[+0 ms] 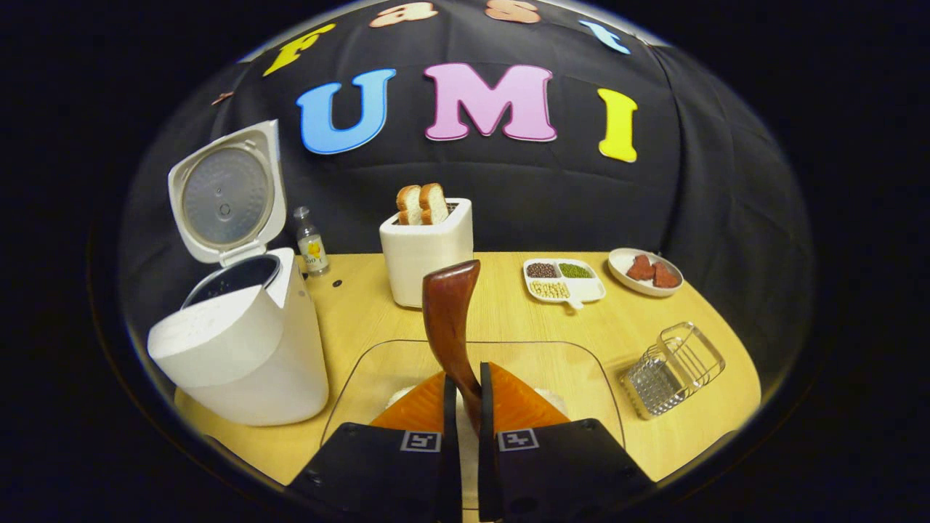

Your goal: Close the left gripper, press the button to open the rice cooker; take a wooden spoon from the chopstick holder with the right hand, scoop a spoonful of rice and pour it into the rice cooker, then put the wooden spoon back into the chopstick holder.

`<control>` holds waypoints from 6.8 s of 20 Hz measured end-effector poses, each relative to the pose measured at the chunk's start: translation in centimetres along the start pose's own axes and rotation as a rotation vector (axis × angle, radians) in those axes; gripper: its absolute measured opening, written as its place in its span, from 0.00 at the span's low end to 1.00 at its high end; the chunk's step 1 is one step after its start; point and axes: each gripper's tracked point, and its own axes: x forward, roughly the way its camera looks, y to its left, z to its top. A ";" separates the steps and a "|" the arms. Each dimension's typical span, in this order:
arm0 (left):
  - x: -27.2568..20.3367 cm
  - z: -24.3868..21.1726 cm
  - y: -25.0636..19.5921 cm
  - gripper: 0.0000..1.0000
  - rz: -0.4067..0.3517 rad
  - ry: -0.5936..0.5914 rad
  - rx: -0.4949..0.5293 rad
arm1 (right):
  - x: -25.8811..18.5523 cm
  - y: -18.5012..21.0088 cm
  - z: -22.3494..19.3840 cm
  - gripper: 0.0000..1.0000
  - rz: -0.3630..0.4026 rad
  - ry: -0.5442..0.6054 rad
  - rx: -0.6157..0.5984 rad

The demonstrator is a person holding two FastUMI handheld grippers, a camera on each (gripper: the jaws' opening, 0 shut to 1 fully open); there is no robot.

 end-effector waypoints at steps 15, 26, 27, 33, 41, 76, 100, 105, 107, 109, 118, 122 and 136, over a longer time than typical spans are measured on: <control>-1.4 0.3 -0.2 0.96 -0.012 -0.011 -0.008 | -3.8 -7.4 3.2 0.13 0.109 -0.036 0.702; -2.0 -0.2 -0.3 0.96 -0.010 -0.011 -0.048 | -7.5 -5.0 8.5 0.13 0.284 -0.077 0.838; -2.1 -0.1 -0.4 0.96 -0.017 -0.015 -0.051 | -8.0 -4.5 9.2 0.13 0.306 -0.081 0.853; -1.9 -0.3 -0.7 0.96 -0.037 -0.030 -0.057 | -10.0 0.8 14.7 0.13 0.469 -0.092 0.996; -1.7 -1.9 0.2 0.96 -0.015 -0.022 -0.088 | -8.2 12.2 20.7 0.13 0.607 -0.071 0.936; -4.0 -5.8 6.6 0.99 0.150 0.048 -0.130 | -3.4 38.7 8.7 0.13 0.641 -0.261 -0.807; -3.8 -3.9 2.0 0.99 0.054 0.025 -0.081 | -11.3 18.5 24.5 0.13 0.499 -0.360 -0.083; -2.8 -3.3 -0.2 0.99 0.013 0.023 -0.062 | -13.7 8.4 26.2 0.12 0.402 -0.396 0.015; -2.3 -2.9 -1.2 0.99 -0.003 0.017 -0.054 | -14.3 4.3 26.5 0.12 0.351 -0.407 0.013; -2.1 -2.4 -2.3 0.99 -0.020 0.011 -0.049 | -14.9 0.7 26.5 0.12 0.305 -0.411 0.015; -0.9 -0.8 -6.8 0.99 -0.046 -0.003 -0.005 | -13.8 -13.2 23.4 0.12 0.136 -0.365 -0.008; -0.9 -0.3 -8.8 0.99 -0.032 -0.002 0.007 | -11.2 -19.1 19.0 0.13 0.069 -0.285 -0.013; -2.1 0.6 -12.8 0.98 0.078 0.033 0.037 | -2.3 -24.9 7.9 0.13 0.072 -0.044 0.063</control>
